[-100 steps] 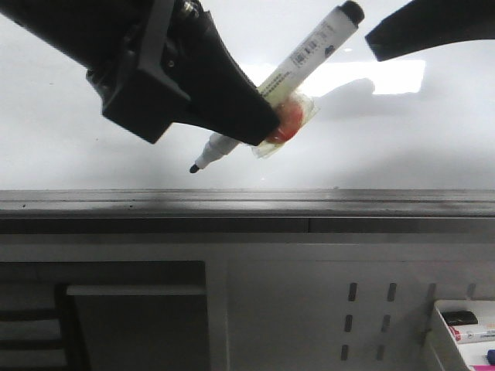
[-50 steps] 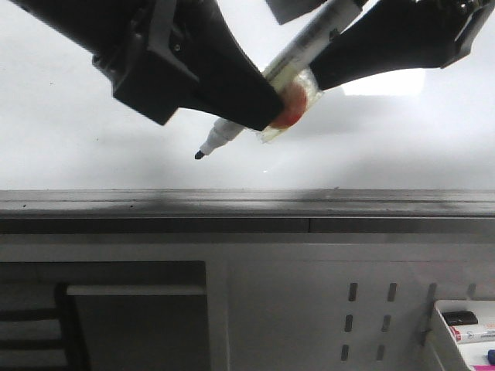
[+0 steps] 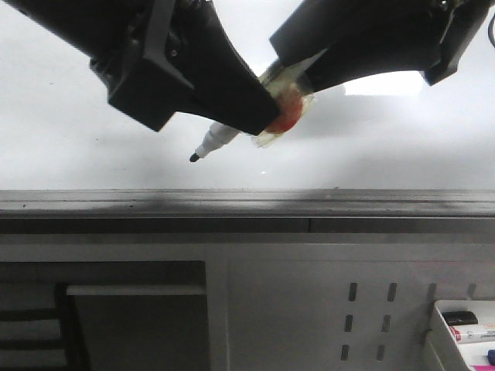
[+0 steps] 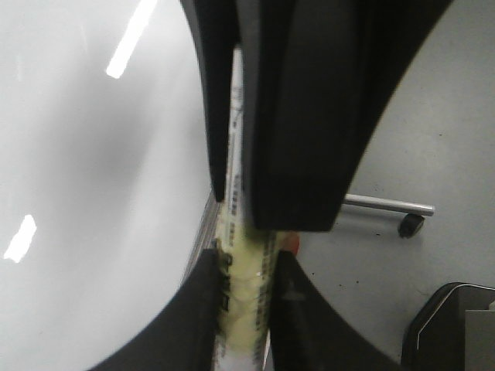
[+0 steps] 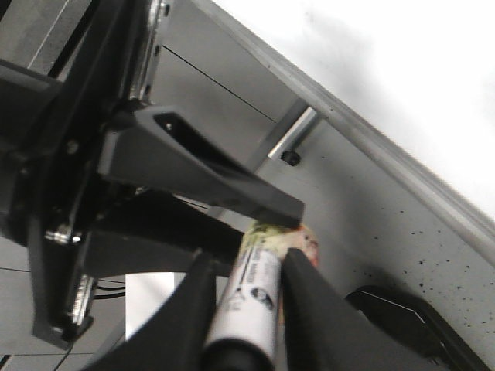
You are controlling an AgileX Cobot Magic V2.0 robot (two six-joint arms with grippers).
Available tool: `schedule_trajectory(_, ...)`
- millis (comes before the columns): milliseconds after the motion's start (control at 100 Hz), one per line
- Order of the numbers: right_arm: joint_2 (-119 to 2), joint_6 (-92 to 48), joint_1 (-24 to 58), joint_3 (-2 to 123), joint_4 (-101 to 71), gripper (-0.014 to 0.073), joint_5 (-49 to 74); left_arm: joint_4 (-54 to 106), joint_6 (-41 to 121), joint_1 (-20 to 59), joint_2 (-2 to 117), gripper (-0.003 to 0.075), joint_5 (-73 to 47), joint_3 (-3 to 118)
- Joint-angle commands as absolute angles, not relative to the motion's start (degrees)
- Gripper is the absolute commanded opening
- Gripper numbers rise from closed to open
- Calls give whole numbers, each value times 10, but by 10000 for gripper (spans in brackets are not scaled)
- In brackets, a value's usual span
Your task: Write number 4 on whiteboard
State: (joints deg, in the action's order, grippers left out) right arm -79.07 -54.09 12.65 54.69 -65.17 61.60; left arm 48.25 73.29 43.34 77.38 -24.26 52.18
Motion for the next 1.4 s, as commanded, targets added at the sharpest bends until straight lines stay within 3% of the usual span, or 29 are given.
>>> schedule_trajectory(0,-782,-556,126,564,-690,19,627,503,731,438,755,-20,-223,542)
schedule_trajectory(60,-782,-567,126,564,-696,-74,628,503,731,438,755,-18,-223,542)
schedule_trajectory(160,-782,-572,126,564,-710,-66,633,503,731,438,755,38,-223,542)
schedule_trajectory(250,-782,-584,126,564,-714,-65,643,503,731,438,755,172,-223,542)
schedule_trajectory(380,-782,-586,126,564,-713,-64,638,505,725,432,749,449,-223,542)
schedule_trajectory(450,-781,-586,126,564,-713,-60,627,505,714,418,738,524,-231,542)
schedule_trajectory(570,-767,-586,126,564,-702,-54,598,505,676,364,705,513,-252,542)
schedule_trajectory(1030,-721,-672,129,557,-762,-54,401,624,645,21,567,501,-310,459)
schedule_trajectory(1390,-749,-754,136,565,-837,-54,300,663,670,-10,549,501,-314,446)
